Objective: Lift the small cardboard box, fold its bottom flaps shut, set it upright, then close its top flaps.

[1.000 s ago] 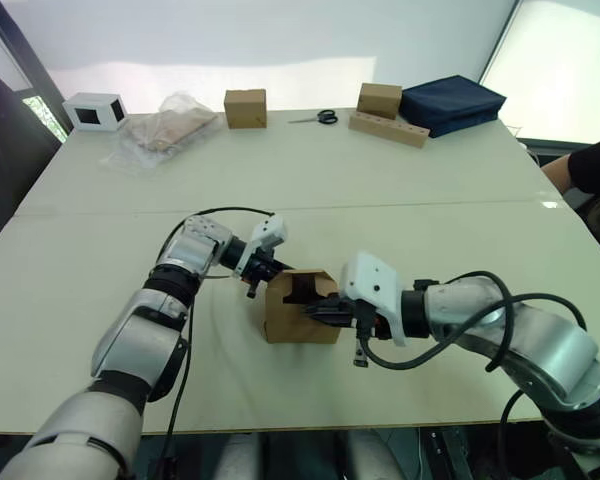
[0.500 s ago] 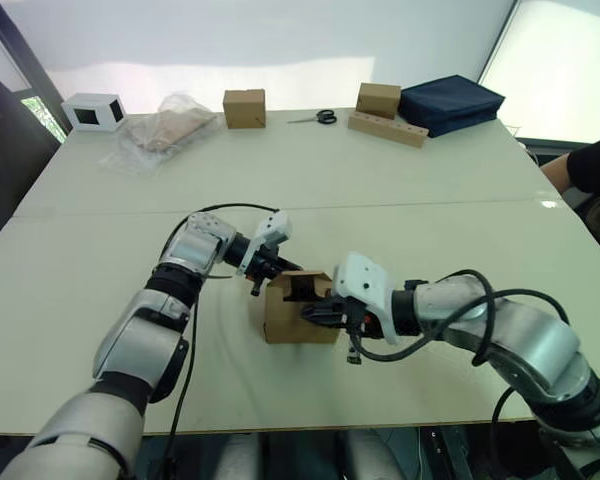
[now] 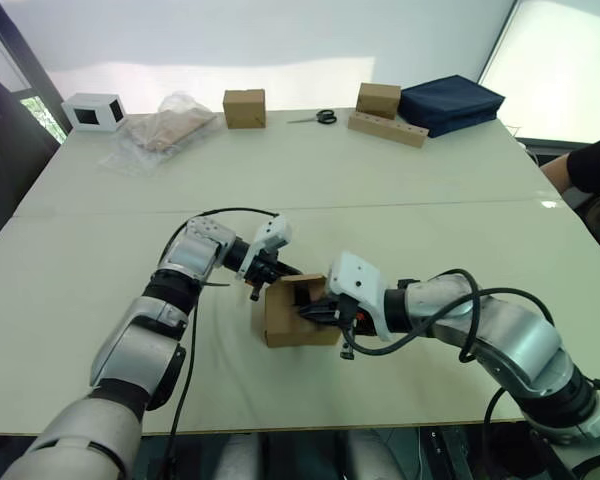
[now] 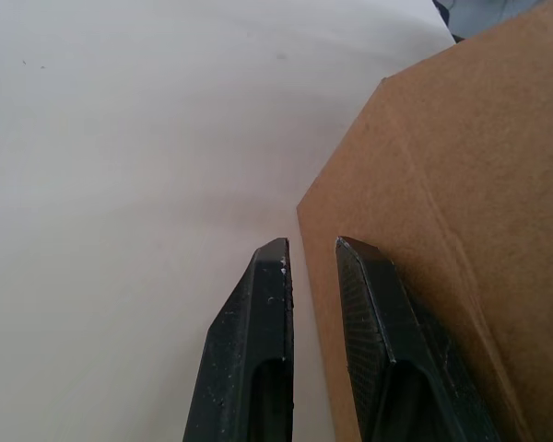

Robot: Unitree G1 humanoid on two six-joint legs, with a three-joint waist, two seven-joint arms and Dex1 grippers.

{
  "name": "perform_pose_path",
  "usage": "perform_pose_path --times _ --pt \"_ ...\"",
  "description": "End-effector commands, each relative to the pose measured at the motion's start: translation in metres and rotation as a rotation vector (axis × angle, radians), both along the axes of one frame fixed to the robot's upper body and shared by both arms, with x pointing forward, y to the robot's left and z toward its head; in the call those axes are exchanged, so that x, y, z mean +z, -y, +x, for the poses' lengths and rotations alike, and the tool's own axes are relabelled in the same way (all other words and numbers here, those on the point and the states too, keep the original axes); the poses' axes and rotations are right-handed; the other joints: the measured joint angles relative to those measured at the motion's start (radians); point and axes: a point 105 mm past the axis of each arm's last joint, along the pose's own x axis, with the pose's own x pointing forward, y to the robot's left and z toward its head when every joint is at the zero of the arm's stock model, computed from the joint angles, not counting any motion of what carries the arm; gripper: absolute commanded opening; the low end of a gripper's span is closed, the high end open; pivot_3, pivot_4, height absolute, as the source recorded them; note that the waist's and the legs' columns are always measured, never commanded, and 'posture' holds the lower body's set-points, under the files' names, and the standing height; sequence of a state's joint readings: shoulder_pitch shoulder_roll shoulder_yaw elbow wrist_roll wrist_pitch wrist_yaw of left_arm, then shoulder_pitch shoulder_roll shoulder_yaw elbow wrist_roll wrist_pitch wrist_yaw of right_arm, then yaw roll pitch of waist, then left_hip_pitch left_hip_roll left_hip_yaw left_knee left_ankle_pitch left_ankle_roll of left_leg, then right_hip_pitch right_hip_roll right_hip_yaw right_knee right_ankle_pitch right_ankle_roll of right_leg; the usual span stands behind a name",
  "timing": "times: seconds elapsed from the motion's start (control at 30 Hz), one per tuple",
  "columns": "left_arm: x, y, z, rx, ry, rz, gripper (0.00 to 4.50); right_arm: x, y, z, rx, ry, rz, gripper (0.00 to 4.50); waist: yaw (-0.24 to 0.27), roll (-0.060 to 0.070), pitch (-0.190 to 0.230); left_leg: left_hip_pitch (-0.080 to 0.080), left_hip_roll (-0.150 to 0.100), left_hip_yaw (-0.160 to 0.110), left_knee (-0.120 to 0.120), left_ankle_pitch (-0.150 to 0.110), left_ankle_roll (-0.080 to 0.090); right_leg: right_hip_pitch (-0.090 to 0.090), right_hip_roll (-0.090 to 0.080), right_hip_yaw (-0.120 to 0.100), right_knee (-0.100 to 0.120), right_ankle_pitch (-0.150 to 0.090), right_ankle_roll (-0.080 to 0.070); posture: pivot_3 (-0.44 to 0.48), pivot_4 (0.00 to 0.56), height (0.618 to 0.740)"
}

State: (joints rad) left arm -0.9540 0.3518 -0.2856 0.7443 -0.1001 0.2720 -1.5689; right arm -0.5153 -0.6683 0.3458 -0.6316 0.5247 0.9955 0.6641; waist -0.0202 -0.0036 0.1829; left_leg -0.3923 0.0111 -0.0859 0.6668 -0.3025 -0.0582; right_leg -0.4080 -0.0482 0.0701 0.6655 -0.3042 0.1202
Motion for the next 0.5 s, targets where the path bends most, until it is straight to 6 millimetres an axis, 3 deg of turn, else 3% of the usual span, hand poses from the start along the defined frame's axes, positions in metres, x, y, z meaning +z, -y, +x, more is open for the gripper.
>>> perform_pose_path --times 0.03,0.2,0.3,0.5 --pt "0.009 -0.001 0.001 0.002 0.028 -0.029 0.78 -0.001 0.000 0.002 -0.003 0.004 0.014 0.00 0.000 0.000 0.000 0.000 0.000 0.000 0.000 0.000 0.000 0.000 0.000 0.000 0.000 0.000 0.000 0.000 0.150 0.740" --pt "0.010 -0.002 0.005 0.026 0.042 -0.035 0.78 -0.001 0.000 0.002 -0.005 0.000 0.022 0.00 0.000 0.000 0.000 0.000 0.000 0.000 0.000 0.000 0.000 0.000 0.000 0.000 0.000 0.000 0.000 0.000 0.150 0.740" --pt "0.016 -0.006 0.018 0.109 0.095 -0.055 0.78 0.001 0.000 0.002 -0.003 0.000 0.033 0.00 0.000 0.000 0.000 0.000 0.000 0.000 0.000 0.000 0.000 0.000 0.000 0.000 0.000 0.000 0.000 0.000 0.150 0.740" --pt "0.058 -0.034 0.050 0.334 0.213 -0.173 0.78 0.007 -0.001 0.001 0.002 0.013 0.055 0.00 -0.001 0.000 0.000 0.000 0.000 0.000 0.000 0.000 0.000 0.000 0.000 0.000 0.000 0.000 0.000 0.000 0.150 0.740"
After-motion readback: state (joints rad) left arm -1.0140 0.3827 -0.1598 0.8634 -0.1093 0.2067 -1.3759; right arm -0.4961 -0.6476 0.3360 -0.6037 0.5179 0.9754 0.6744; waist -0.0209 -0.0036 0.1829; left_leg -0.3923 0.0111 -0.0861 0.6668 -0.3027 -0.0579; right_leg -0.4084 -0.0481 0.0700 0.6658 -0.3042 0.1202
